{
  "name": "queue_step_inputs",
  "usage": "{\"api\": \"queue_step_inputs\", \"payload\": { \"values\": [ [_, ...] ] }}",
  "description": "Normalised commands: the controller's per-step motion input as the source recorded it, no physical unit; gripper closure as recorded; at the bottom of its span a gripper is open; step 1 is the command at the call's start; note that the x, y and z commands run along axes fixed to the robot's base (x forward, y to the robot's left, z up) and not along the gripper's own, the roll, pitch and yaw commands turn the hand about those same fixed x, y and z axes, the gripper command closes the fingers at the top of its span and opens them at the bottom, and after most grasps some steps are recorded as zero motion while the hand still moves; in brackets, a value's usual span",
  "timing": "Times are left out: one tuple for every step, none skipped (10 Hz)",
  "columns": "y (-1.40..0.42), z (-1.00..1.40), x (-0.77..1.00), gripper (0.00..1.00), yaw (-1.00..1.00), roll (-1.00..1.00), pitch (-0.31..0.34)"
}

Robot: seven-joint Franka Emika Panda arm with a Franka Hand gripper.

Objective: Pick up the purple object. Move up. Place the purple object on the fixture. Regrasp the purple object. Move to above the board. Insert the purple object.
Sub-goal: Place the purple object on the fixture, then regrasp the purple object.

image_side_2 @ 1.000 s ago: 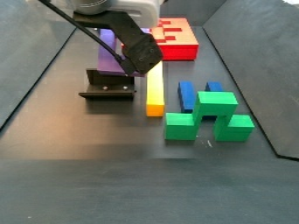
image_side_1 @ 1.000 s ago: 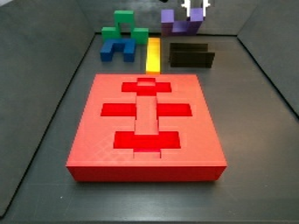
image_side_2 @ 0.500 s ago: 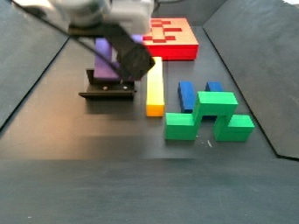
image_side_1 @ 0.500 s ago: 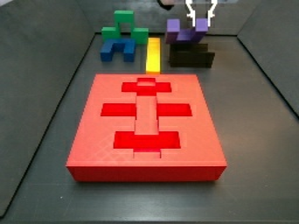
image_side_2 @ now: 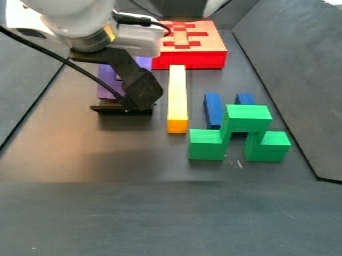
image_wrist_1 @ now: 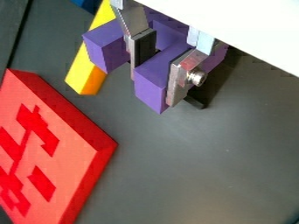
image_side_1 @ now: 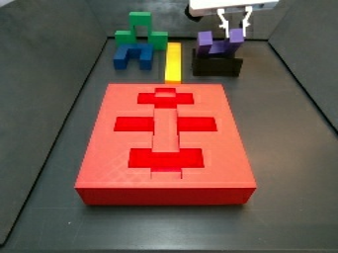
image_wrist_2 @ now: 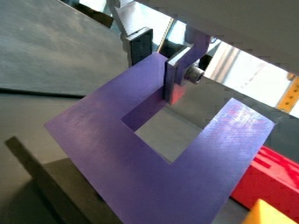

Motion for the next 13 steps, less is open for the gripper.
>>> {"api": "queue_step_inputs", "payload": {
  "values": [
    [0.00, -0.21, 0.09, 1.00, 0.03, 0.23, 0.063],
    [0.00, -0.20, 0.00, 1.00, 0.00, 0.05, 0.000],
    [0.00, -0.14, -0.01, 1.00, 0.00, 0.00, -0.040],
    [0.00, -0.02, -0.09, 1.00, 0.00, 0.00, -0.063],
    [0.00, -0.03, -0.03, 1.00, 0.00, 0.00, 0.000],
    [0.00, -0.07, 0.00, 1.00, -0.02, 0.14, 0.000],
    [-0.01, -0.03, 0.00, 1.00, -0.02, 0.14, 0.000],
    [0.00, 0.00, 0.06, 1.00, -0.01, 0.00, 0.000],
    [0.00, 0.00, 0.00, 1.00, 0.00, 0.00, 0.000],
    [0.00, 0.00, 0.00, 0.00, 0.00, 0.00, 0.000],
    [0.00, 0.00, 0.25, 0.00, 0.00, 0.29, -0.006],
    [0.00, 0.00, 0.19, 0.00, 0.00, 0.43, -0.009],
    [0.00, 0.00, 0.24, 0.00, 0.00, 0.51, 0.000]
  ]
}}
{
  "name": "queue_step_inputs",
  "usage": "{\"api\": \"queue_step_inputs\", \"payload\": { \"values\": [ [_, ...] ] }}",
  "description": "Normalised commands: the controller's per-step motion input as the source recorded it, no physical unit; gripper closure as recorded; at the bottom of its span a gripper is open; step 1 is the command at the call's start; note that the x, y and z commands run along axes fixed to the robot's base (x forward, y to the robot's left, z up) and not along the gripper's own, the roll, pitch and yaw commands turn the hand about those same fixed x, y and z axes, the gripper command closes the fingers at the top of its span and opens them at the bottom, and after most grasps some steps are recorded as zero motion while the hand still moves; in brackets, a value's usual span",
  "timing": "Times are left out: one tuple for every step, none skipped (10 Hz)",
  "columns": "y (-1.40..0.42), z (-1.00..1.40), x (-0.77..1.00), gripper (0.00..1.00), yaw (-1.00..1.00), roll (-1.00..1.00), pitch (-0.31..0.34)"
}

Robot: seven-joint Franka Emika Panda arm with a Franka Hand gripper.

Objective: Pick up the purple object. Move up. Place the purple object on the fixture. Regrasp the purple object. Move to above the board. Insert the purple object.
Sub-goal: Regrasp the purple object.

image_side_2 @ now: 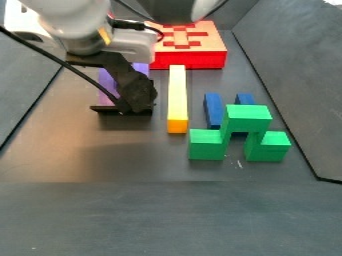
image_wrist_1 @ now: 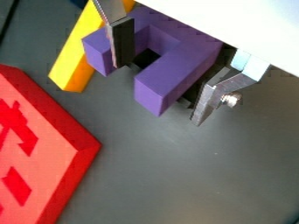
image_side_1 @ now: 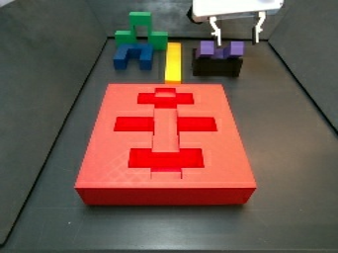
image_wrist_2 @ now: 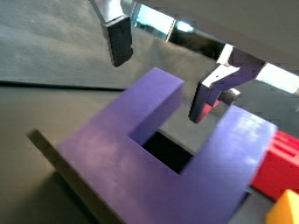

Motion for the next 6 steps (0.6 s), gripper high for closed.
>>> {"api": "queue_step_inputs", "payload": {
  "values": [
    [0.00, 0.00, 0.12, 0.00, 0.00, 0.65, 0.000],
    [0.00, 0.00, 0.00, 0.00, 0.00, 0.77, 0.000],
    [0.00, 0.01, -0.03, 0.00, 0.00, 0.76, 0.000],
    [0.00, 0.00, -0.08, 0.00, 0.00, 0.75, 0.000],
    [-0.04, 0.00, -0.06, 0.00, 0.00, 0.77, -0.063],
    [-0.05, 0.00, -0.12, 0.00, 0.00, 0.85, -0.089]
  ]
}}
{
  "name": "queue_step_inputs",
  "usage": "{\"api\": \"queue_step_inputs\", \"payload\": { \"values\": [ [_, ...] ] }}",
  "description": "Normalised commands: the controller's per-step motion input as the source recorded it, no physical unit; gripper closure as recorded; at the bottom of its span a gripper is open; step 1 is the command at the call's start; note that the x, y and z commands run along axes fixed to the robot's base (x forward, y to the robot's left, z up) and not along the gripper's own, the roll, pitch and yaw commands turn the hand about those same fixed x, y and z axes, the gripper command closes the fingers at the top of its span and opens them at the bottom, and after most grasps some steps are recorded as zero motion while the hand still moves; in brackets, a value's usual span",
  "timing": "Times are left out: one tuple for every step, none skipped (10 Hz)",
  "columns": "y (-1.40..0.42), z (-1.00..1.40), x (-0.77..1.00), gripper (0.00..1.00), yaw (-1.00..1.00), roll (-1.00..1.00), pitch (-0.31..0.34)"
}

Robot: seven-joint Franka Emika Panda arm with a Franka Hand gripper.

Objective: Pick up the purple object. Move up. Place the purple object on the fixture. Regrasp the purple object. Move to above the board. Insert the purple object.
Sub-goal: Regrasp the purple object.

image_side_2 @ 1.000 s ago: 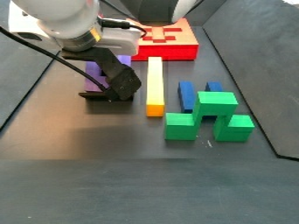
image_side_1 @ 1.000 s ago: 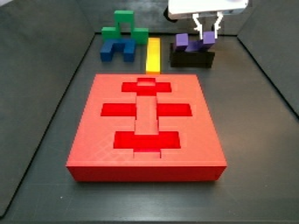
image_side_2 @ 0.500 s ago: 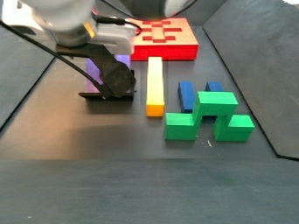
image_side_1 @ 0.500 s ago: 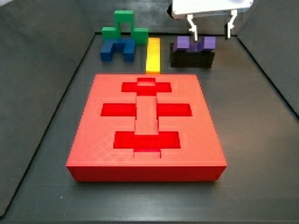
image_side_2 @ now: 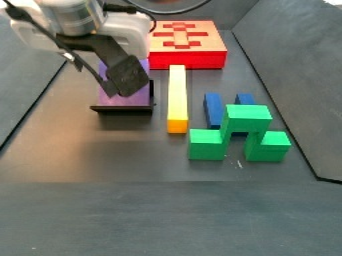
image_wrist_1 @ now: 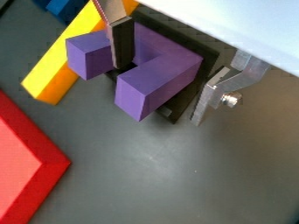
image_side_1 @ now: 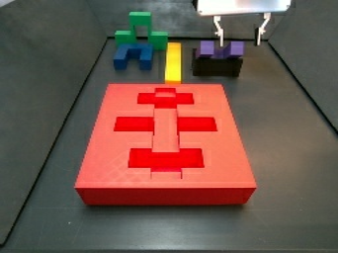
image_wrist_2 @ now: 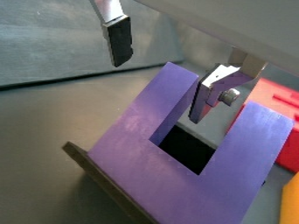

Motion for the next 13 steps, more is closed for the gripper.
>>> {"api": "queue_step_inputs", "payload": {
  "values": [
    [-0.17, 0.00, -0.23, 0.00, 0.00, 1.00, -0.023],
    [-0.25, 0.00, -0.20, 0.00, 0.00, 1.00, 0.000],
    [-0.25, 0.00, -0.19, 0.00, 0.00, 1.00, 0.000],
    [-0.33, 0.01, 0.00, 0.00, 0.00, 1.00, 0.000],
    [-0.29, 0.06, 0.11, 0.00, 0.01, 1.00, 0.000],
    [-0.17, 0.06, 0.17, 0.00, 0.00, 1.00, 0.074],
    [-0.13, 0.05, 0.06, 0.00, 0.00, 1.00, 0.146],
    [-0.07, 0.08, 0.05, 0.00, 0.00, 1.00, 0.226],
    [-0.05, 0.06, 0.02, 0.00, 0.00, 1.00, 0.234],
    [-0.05, 0.00, 0.00, 0.00, 0.00, 1.00, 0.243],
    [-0.07, 0.00, 0.00, 0.00, 0.00, 1.00, 0.223],
    [-0.09, 0.00, 0.05, 0.00, 0.00, 1.00, 0.220],
    [-0.15, 0.00, 0.16, 0.00, 0.04, 1.00, 0.151]
  ]
}}
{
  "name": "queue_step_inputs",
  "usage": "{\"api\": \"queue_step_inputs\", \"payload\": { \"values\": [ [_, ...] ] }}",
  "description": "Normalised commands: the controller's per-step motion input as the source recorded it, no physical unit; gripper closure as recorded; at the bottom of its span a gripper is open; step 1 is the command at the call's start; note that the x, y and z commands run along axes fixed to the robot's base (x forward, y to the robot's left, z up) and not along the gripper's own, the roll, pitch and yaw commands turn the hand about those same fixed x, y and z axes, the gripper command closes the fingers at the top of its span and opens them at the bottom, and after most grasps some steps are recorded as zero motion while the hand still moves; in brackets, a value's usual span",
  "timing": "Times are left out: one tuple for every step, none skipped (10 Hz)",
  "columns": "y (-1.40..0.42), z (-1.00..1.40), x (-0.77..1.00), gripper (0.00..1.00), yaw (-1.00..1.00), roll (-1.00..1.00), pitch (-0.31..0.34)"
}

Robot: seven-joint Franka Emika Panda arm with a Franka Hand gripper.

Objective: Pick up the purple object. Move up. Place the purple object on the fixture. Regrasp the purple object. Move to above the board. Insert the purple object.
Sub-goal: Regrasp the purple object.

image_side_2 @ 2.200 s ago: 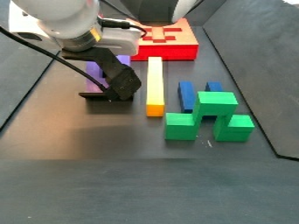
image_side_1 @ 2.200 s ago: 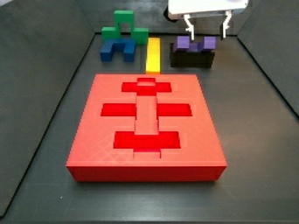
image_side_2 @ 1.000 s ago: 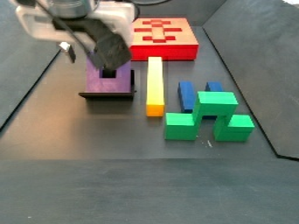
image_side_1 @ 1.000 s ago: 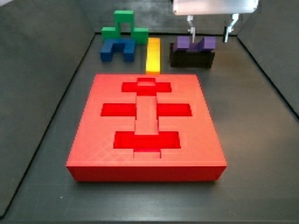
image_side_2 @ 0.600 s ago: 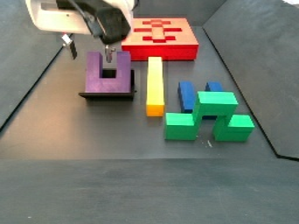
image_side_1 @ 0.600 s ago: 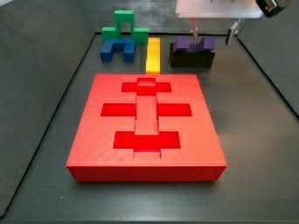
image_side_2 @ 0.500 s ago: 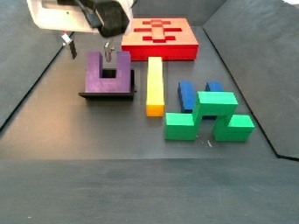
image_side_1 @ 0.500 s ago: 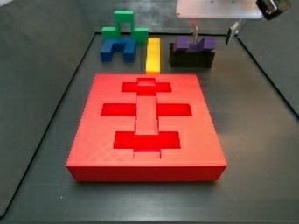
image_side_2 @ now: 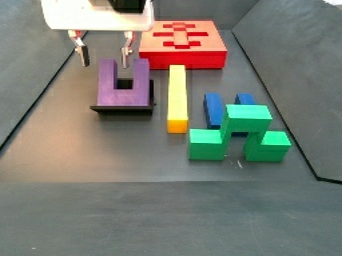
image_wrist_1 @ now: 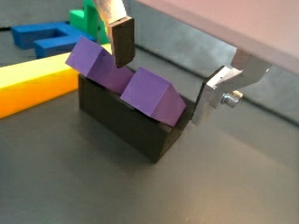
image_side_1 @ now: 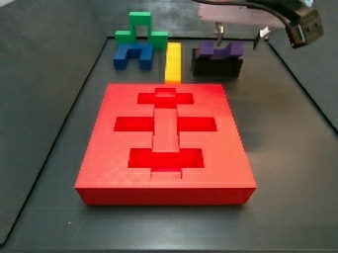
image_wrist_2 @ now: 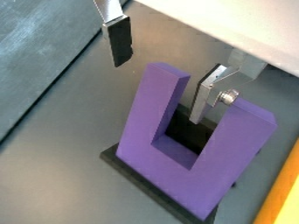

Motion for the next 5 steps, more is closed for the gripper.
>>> {"api": "queue_step_inputs", "payload": {
  "values": [
    [-0.19, 0.00, 0.24, 0.00, 0.11, 1.00, 0.126],
    [-0.18, 0.00, 0.27, 0.00, 0.12, 1.00, 0.123],
    [-0.16, -0.02, 0.28, 0.00, 0.12, 1.00, 0.106],
    [-0.13, -0.05, 0.23, 0.00, 0.12, 1.00, 0.071],
    [-0.09, -0.07, 0.20, 0.00, 0.12, 1.00, 0.040]
  ]
}}
